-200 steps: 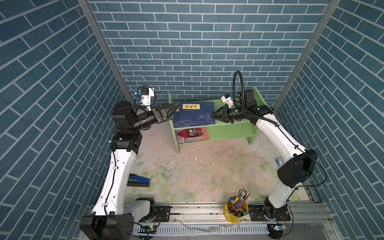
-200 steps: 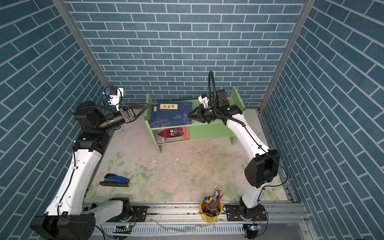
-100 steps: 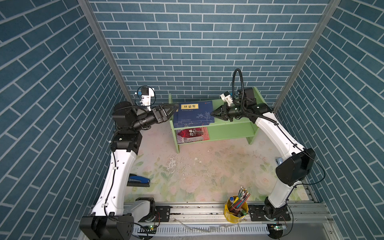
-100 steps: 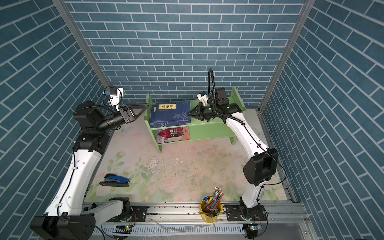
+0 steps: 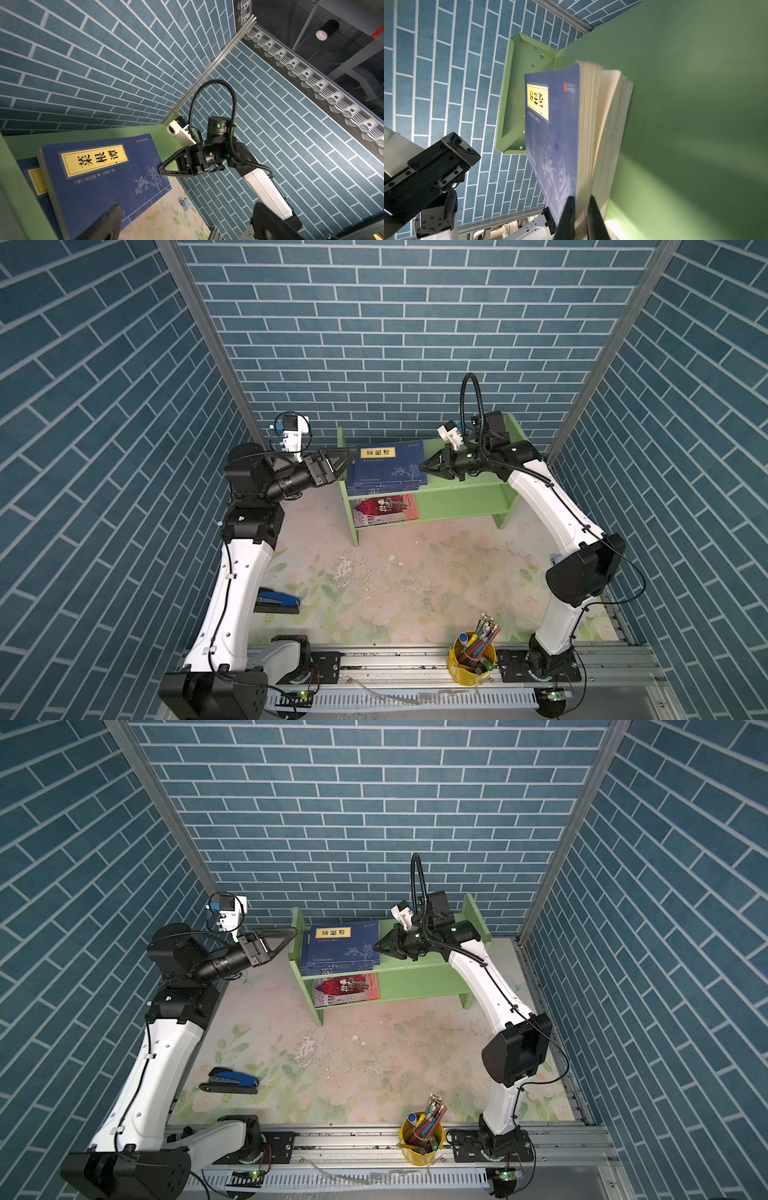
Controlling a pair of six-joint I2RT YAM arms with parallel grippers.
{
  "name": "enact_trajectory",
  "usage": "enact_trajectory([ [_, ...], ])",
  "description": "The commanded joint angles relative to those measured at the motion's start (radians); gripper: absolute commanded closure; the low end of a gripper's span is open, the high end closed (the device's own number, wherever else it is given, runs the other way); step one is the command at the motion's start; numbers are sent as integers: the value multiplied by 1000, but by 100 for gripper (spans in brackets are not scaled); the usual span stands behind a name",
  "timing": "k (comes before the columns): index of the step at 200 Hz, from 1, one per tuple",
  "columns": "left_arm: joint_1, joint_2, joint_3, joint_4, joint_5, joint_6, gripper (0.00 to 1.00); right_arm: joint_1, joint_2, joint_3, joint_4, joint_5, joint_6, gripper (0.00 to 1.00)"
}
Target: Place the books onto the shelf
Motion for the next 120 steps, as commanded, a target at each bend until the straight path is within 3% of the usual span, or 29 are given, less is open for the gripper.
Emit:
enact_trajectory([
  [1, -2, -17, -9, 25, 5, 7, 0, 10, 17, 27, -58, 41, -82, 99],
  [120, -2, -24, -17, 26, 6, 6, 0, 37, 49, 112, -116, 87, -110, 99],
])
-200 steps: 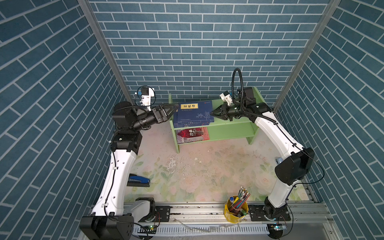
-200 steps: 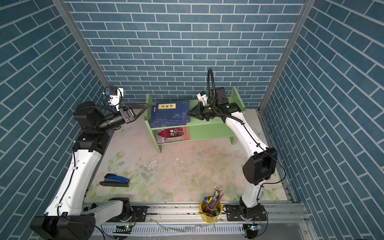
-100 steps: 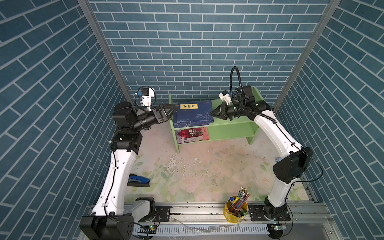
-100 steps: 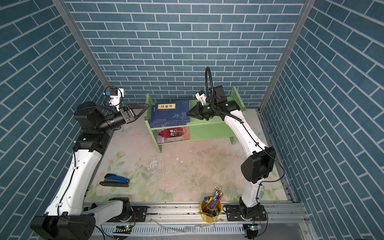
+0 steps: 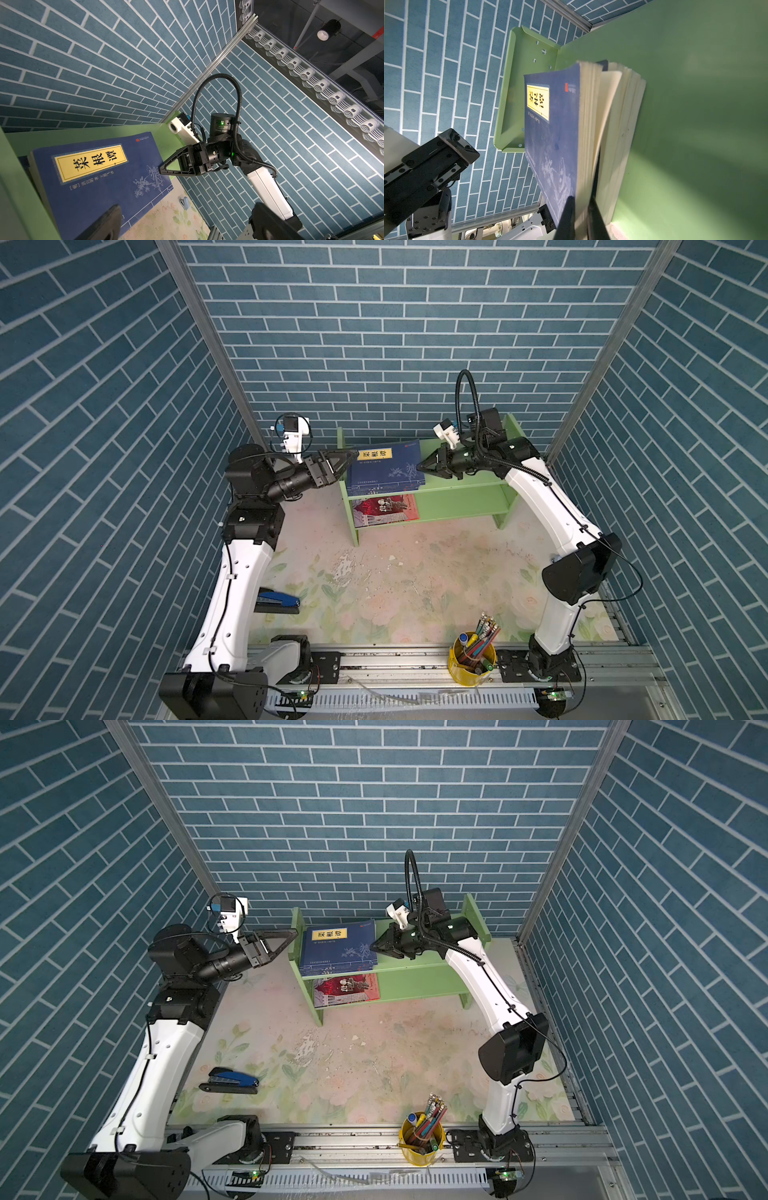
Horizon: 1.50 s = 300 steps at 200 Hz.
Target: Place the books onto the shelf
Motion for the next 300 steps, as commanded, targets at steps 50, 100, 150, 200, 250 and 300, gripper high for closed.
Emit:
enact_trajectory([
  [50, -2, -23, -20, 26, 6, 8, 0, 8, 26, 33, -31, 63, -54, 99],
  [100, -2, -24, -21, 27, 8, 8, 0, 14, 39, 48, -30, 60, -45, 99],
  [150, -2, -25, -23, 29, 11, 8, 0, 24, 51, 73, -41, 58, -46, 99],
  [200, -3, -30, -26, 30, 12, 8, 0, 27, 59, 81, -43, 58, -42, 99],
  [250, -2, -29, -26, 31, 11, 7, 0, 31, 61, 79, -37, 61, -29, 99],
  [300, -2, -33, -29, 33, 12, 8, 0, 37, 63, 79, -36, 64, -25, 97],
])
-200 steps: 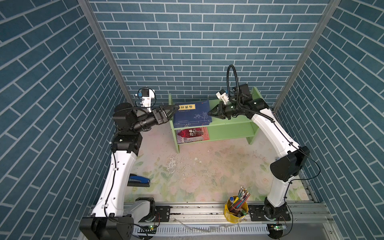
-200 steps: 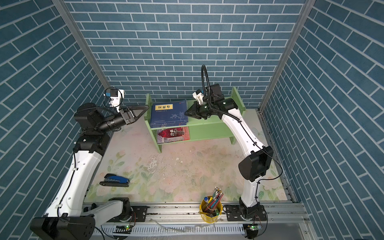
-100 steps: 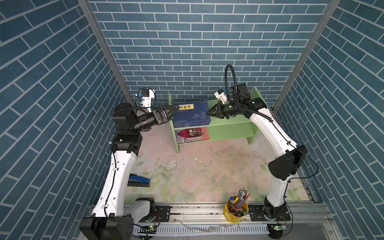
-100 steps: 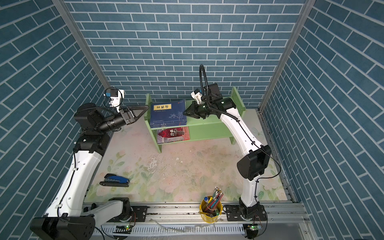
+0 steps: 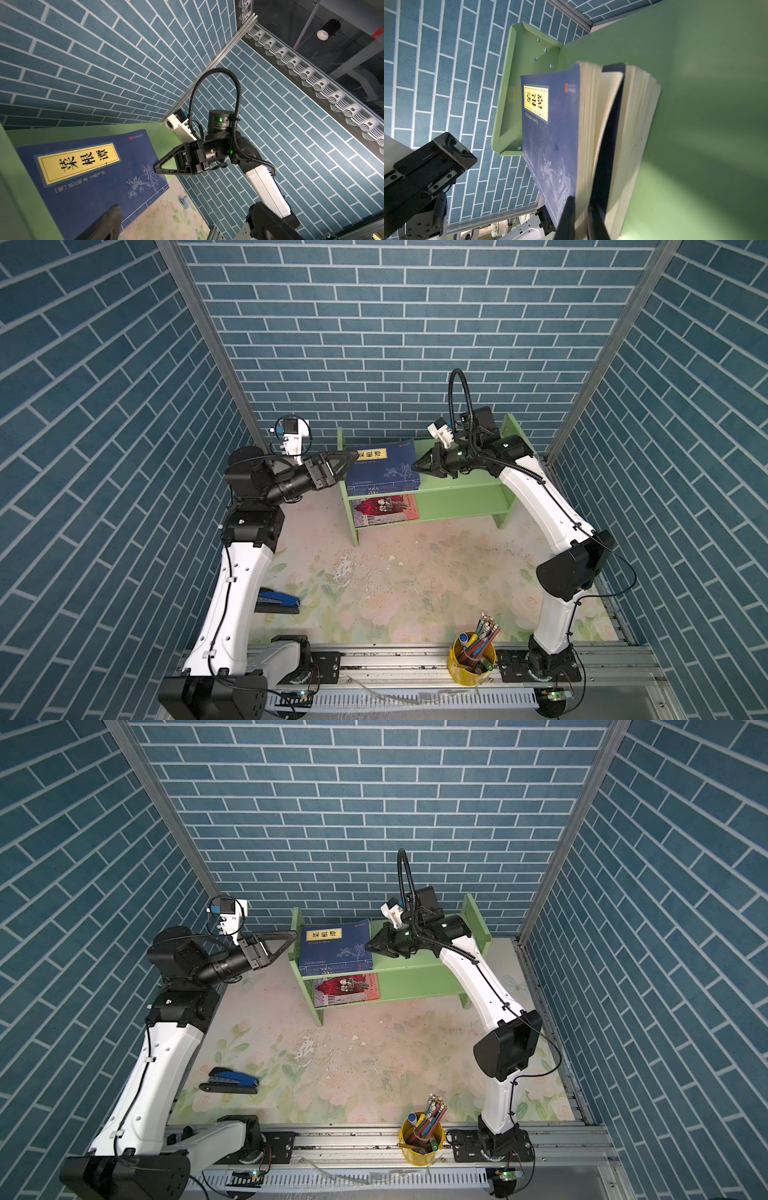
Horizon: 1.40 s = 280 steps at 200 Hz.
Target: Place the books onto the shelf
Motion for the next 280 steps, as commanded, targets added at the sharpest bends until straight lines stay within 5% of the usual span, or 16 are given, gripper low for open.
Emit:
enact_trajectory([
  [1, -2, -19, -12, 32, 12, 8, 0, 9, 27, 23, -19, 41, -26, 96],
  [72, -2, -17, -10, 28, 11, 23, 0, 10, 11, 16, -30, 76, -28, 68],
  [125, -2, -20, 66, -170, -11, 252, 0, 10, -11, 29, -49, 147, -54, 62],
  [190, -2, -59, 166, -672, -167, 845, 0, 9, -66, 61, -54, 245, -91, 62],
  [219, -2, -97, 118, -748, -270, 973, 1, 9, -107, 49, -45, 244, -97, 65],
  [280, -2, -128, -33, -696, -381, 1097, 7, 10, -254, -136, -26, 125, -91, 88],
])
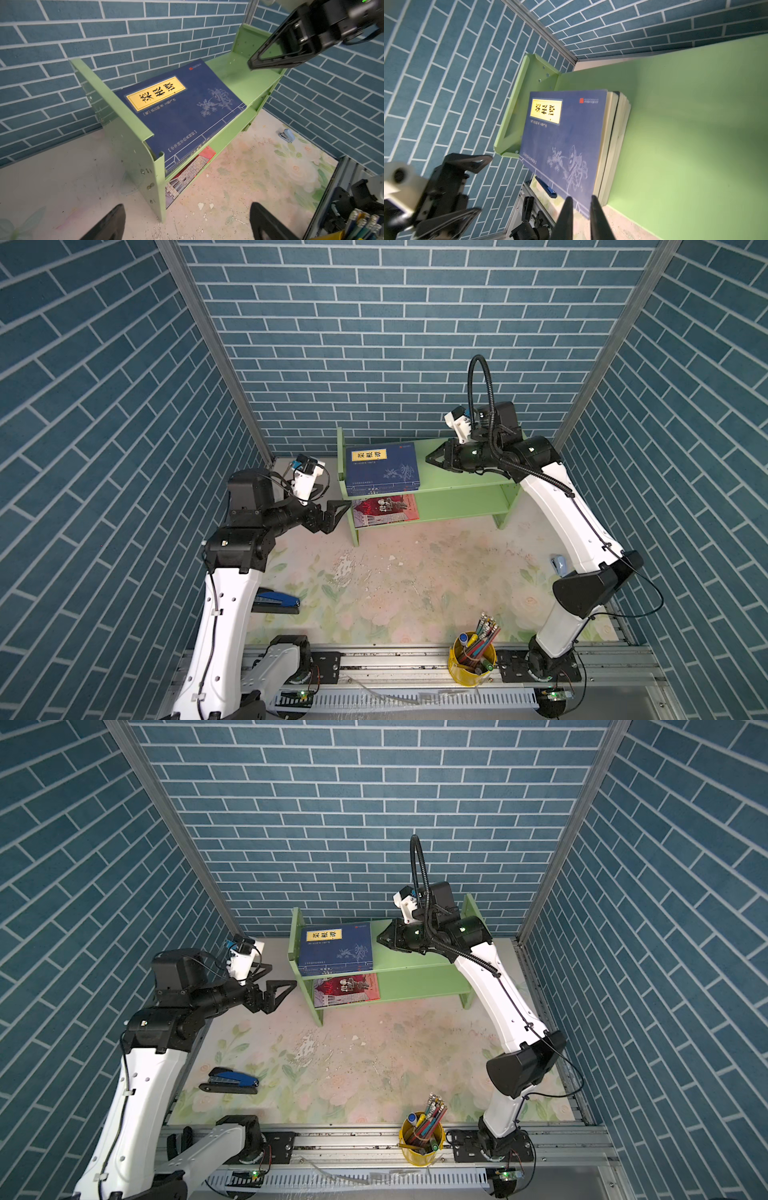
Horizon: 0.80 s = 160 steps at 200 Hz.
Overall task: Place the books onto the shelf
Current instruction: 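Open the left gripper and draw it back from the books while right holds the stack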
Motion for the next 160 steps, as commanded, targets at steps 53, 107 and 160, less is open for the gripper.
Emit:
enact_trajectory([
  [53, -2, 17, -116, 128, -76, 73, 9, 16, -182, -326, 142, -185, 53, 95],
  [107, -2, 64, -119, 227, -97, 35, 9, 48, -166, -368, 197, -200, 69, 95],
  [160, -3, 93, -131, 268, -109, 26, 9, 53, -133, -360, 213, -199, 76, 95],
])
